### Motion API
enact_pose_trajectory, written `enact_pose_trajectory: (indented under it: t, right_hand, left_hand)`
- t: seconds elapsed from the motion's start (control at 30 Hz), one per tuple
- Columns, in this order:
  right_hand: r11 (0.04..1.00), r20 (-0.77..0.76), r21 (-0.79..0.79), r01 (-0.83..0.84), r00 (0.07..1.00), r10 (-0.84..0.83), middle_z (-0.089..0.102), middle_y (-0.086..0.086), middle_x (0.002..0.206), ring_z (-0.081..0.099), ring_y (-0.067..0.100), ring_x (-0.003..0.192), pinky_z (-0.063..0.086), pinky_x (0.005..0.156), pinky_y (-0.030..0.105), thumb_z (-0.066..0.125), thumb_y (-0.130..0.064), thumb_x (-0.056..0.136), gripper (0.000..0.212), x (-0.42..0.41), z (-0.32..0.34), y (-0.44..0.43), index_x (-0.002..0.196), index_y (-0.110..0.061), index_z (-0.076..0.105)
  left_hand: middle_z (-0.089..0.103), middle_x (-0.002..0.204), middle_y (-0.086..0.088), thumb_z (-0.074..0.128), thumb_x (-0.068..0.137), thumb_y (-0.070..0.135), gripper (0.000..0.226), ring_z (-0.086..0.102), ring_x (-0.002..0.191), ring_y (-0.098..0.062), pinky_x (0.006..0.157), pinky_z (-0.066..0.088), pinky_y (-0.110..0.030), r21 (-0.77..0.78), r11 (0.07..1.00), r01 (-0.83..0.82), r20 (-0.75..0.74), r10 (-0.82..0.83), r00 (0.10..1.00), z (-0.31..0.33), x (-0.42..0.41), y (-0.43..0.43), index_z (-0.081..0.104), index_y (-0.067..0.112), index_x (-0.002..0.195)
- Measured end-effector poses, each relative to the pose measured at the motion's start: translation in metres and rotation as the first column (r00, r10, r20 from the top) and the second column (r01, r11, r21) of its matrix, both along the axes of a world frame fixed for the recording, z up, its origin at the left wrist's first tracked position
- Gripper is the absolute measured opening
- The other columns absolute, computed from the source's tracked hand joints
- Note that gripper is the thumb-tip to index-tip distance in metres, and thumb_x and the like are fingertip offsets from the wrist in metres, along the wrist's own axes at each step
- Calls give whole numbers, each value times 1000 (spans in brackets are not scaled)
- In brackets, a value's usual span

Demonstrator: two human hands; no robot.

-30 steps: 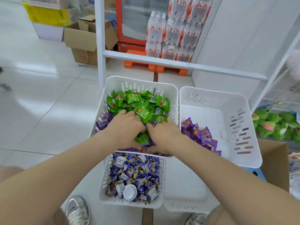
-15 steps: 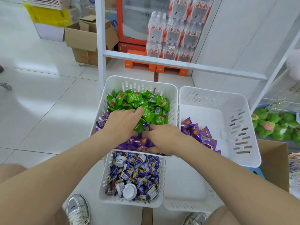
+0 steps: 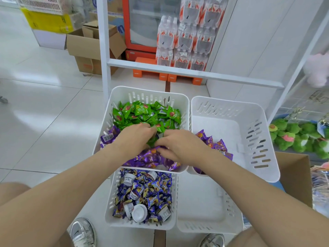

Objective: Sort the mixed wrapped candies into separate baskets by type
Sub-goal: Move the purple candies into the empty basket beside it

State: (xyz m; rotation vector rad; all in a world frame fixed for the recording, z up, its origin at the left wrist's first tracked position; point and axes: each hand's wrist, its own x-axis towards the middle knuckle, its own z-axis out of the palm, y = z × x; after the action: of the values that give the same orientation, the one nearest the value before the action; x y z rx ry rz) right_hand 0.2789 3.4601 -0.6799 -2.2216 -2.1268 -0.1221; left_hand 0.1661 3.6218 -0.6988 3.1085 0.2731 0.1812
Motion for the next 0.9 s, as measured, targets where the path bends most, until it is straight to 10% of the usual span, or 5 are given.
enact_pose_trajectory:
  t: [0.23, 0.57, 0.73, 0.9]
  right_hand:
    - [797, -314, 383, 467, 877, -363, 69, -9, 77, 64, 18, 75, 55, 68, 37, 60, -39, 88, 22, 6, 43, -44, 99, -30, 77]
    - [496, -89, -84, 864, 490, -867, 42, 8, 88, 44, 33, 81, 36, 71, 36, 48, -16, 98, 9, 29, 40, -82, 91, -12, 46]
    - [532, -37, -202, 822, 537, -843, 43, 10, 91, 46, 34, 83, 35, 71, 36, 45, -20, 104, 18, 36, 38, -87, 90, -10, 40]
    - [789, -176, 87, 608, 789, -588, 63, 10, 108, 58, 30, 99, 43, 85, 39, 50, -6, 92, 24, 11, 45, -62, 107, -12, 67]
  left_hand:
    - [49, 106, 7, 89, 75, 25, 38, 50, 95, -15, 80, 47, -34, -270, 963, 25, 85, -2, 996, -4, 6, 0, 64, 24, 104]
    - [53, 103, 7, 80, 78, 31, 23, 51, 100, -19, 91, 46, -39, -150, 981, 124, -34, -131, 991, 4, 10, -38, 67, 31, 97]
    - [57, 108, 6, 69, 87, 27, 21, 55, 105, -20, 82, 43, -34, 20, 995, 102, -96, -100, 990, 16, 7, -37, 63, 30, 107]
    - [58, 107, 6, 67, 89, 37, 20, 52, 103, -19, 83, 48, -35, 41, 999, 28, -134, -22, 991, 34, -12, -23, 62, 30, 107]
